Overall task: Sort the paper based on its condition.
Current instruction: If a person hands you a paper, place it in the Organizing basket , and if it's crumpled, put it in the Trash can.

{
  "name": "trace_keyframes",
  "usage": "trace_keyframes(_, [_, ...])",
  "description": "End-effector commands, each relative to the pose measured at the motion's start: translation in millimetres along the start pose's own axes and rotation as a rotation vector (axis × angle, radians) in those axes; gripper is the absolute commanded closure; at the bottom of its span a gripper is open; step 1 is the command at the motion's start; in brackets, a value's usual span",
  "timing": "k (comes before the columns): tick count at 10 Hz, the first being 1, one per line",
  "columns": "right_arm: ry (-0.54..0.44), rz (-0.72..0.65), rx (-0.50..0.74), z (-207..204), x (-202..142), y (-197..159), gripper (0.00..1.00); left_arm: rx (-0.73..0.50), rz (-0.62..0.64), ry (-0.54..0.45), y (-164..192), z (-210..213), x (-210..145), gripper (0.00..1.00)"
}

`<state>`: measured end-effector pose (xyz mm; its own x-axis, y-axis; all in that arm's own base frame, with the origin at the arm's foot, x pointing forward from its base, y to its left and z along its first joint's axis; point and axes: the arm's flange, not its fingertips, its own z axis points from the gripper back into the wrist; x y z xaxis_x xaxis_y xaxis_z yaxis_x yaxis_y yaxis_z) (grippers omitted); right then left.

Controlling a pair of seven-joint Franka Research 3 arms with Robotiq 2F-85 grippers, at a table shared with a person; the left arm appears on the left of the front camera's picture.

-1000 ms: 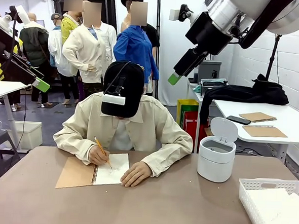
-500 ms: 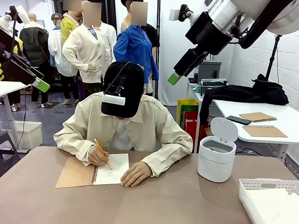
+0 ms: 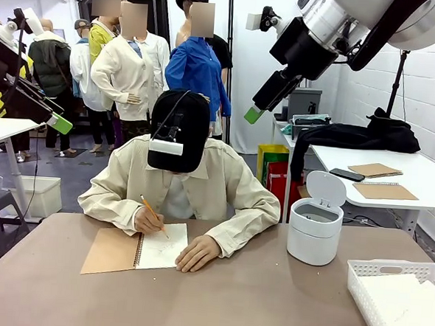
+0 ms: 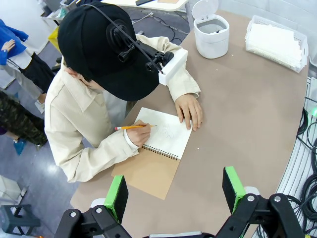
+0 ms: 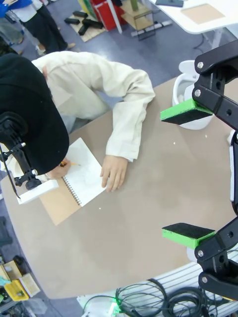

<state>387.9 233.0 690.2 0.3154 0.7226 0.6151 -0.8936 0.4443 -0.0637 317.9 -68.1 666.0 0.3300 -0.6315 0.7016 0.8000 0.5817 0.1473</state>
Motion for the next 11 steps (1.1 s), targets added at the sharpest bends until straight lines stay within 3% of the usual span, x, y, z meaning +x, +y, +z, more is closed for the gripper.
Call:
trace_keyframes(1, [0.007, 0.005, -0.005, -0.7, -0.2, 0.1, 0.00, -0.002, 0.001, -0.003, 0.9, 0.6, -0.4, 0.00])
trace_keyframes(11, [0.007, 0.005, -0.005, -0.7, -0.2, 0.1, 0.00, -0.002, 0.001, -0.003, 0.9, 0.6, -0.4, 0.00])
